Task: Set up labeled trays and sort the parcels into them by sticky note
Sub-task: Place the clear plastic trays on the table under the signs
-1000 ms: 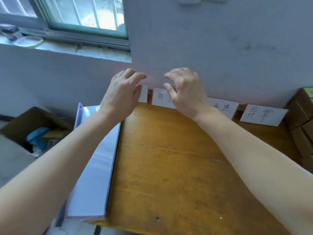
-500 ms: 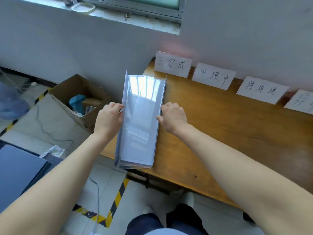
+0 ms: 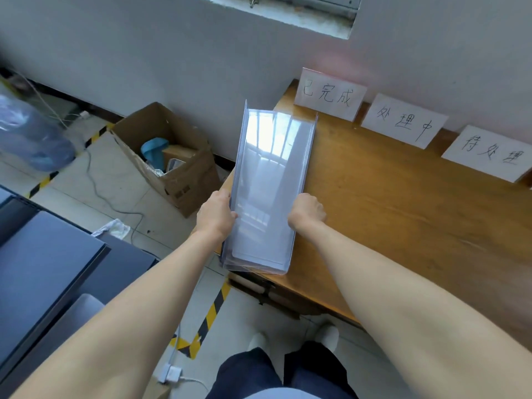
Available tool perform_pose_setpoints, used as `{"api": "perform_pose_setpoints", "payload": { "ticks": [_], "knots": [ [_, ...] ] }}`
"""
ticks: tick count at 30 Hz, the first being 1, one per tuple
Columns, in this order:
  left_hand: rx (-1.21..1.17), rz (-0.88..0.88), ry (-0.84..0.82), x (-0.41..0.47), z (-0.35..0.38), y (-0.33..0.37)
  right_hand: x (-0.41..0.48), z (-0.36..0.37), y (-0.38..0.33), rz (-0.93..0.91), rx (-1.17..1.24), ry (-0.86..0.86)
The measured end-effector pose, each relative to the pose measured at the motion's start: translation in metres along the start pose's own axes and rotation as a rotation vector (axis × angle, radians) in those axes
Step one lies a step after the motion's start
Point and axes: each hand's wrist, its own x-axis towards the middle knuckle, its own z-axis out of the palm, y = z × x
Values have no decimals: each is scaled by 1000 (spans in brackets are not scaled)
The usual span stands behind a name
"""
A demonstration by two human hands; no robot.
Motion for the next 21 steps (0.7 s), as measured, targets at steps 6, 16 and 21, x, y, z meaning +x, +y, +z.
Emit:
{"api": "perform_pose_setpoints", "payload": {
  "ticks": [6,16,21],
  "knots": [
    [77,14,45,7,6,2,-1,-10,24,-4,-66,28],
    [203,24,89,8,10,8,-5,-20,32,-24,-84,44],
    [294,-22,75,6,3,15,-4,-23,30,26,-85,36]
  ]
}}
